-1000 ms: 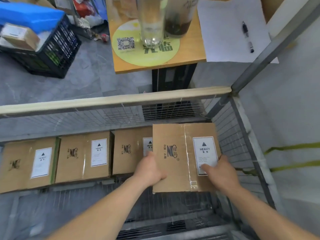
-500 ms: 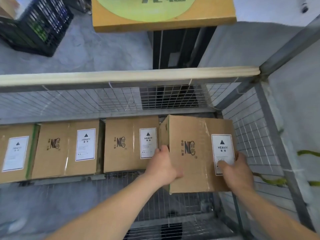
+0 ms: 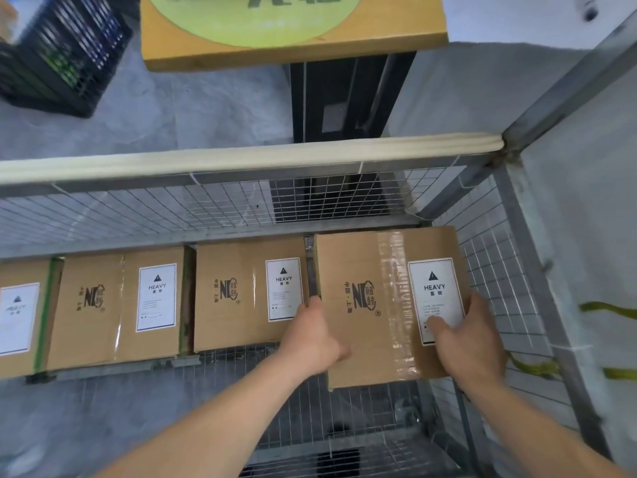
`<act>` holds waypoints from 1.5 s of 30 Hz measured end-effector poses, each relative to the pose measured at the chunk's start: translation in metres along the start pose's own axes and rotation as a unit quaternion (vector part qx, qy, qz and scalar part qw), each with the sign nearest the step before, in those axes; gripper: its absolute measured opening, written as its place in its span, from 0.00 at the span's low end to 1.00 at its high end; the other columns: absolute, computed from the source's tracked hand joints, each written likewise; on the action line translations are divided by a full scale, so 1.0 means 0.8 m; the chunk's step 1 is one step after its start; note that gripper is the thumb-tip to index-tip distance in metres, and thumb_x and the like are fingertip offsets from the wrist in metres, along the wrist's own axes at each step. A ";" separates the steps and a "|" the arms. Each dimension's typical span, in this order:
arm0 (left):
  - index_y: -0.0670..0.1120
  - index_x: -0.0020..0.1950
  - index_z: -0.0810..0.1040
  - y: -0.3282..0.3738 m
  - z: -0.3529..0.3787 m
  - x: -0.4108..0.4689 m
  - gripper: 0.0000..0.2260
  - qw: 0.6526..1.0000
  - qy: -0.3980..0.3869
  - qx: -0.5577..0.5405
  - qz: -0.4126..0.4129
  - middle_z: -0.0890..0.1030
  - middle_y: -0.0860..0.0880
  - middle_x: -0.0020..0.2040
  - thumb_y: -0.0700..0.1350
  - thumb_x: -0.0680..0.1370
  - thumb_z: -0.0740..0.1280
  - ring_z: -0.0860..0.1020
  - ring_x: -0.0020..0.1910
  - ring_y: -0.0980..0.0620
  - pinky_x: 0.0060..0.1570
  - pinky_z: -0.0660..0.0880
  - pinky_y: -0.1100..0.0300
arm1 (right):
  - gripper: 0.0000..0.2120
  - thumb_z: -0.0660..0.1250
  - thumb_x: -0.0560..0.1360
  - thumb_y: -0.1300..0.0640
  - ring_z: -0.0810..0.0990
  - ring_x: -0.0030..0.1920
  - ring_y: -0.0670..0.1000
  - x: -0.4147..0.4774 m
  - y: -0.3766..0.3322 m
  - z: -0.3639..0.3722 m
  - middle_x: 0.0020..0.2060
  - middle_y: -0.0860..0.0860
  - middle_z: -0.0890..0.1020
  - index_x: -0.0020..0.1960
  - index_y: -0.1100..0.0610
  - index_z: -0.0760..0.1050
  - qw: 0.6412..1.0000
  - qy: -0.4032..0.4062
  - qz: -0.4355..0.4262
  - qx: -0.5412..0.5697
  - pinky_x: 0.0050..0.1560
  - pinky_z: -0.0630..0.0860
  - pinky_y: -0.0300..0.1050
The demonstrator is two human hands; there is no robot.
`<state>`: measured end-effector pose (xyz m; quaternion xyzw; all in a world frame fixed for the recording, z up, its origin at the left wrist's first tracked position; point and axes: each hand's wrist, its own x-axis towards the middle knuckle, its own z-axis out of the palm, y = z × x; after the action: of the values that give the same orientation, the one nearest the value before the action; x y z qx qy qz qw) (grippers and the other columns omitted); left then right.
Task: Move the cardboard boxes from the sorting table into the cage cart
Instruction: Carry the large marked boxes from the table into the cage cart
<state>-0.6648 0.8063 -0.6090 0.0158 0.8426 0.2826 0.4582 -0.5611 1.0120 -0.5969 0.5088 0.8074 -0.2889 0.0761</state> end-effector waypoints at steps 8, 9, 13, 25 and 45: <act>0.44 0.70 0.65 -0.026 -0.005 0.040 0.33 0.999 0.021 0.014 -0.028 0.76 0.47 0.63 0.45 0.71 0.79 0.77 0.60 0.46 0.59 0.75 0.57 | 0.38 0.74 0.68 0.51 0.79 0.57 0.58 0.023 -0.004 0.051 0.62 0.52 0.77 0.73 0.50 0.61 0.997 -0.078 -0.022 -0.014 0.54 0.80 0.57; 0.43 0.70 0.65 -0.027 -0.004 0.048 0.32 0.999 0.024 0.024 -0.030 0.75 0.46 0.63 0.44 0.72 0.78 0.77 0.60 0.46 0.57 0.75 0.58 | 0.40 0.75 0.68 0.50 0.79 0.58 0.58 0.029 -0.003 0.058 0.63 0.52 0.77 0.75 0.51 0.59 0.996 -0.085 -0.020 -0.024 0.55 0.79 0.57; 0.41 0.66 0.67 -0.035 0.004 0.074 0.24 0.996 0.043 0.071 -0.020 0.75 0.43 0.61 0.41 0.75 0.75 0.77 0.59 0.44 0.54 0.74 0.57 | 0.47 0.76 0.65 0.50 0.79 0.60 0.59 0.054 0.003 0.089 0.64 0.54 0.77 0.77 0.52 0.55 0.994 -0.107 -0.016 -0.030 0.56 0.80 0.58; 0.36 0.68 0.67 -0.048 0.019 0.098 0.22 0.989 0.028 0.142 0.029 0.73 0.40 0.61 0.33 0.75 0.66 0.76 0.57 0.42 0.48 0.71 0.59 | 0.44 0.77 0.70 0.58 0.73 0.66 0.59 0.086 0.006 0.131 0.71 0.56 0.67 0.77 0.60 0.56 0.988 -0.111 -0.061 -0.088 0.60 0.75 0.50; 0.45 0.78 0.64 0.042 -0.135 -0.149 0.31 0.943 0.015 0.282 0.174 0.66 0.46 0.76 0.55 0.79 0.68 0.68 0.72 0.47 0.70 0.68 0.54 | 0.34 0.67 0.80 0.49 0.69 0.75 0.52 -0.177 -0.133 -0.065 0.77 0.49 0.67 0.82 0.52 0.56 0.981 -0.135 -0.130 -0.040 0.72 0.67 0.48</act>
<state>-0.6876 0.7505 -0.4561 0.2867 0.8787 0.1086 0.3658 -0.5780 0.8966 -0.4537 0.3521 0.8599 -0.3301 0.1663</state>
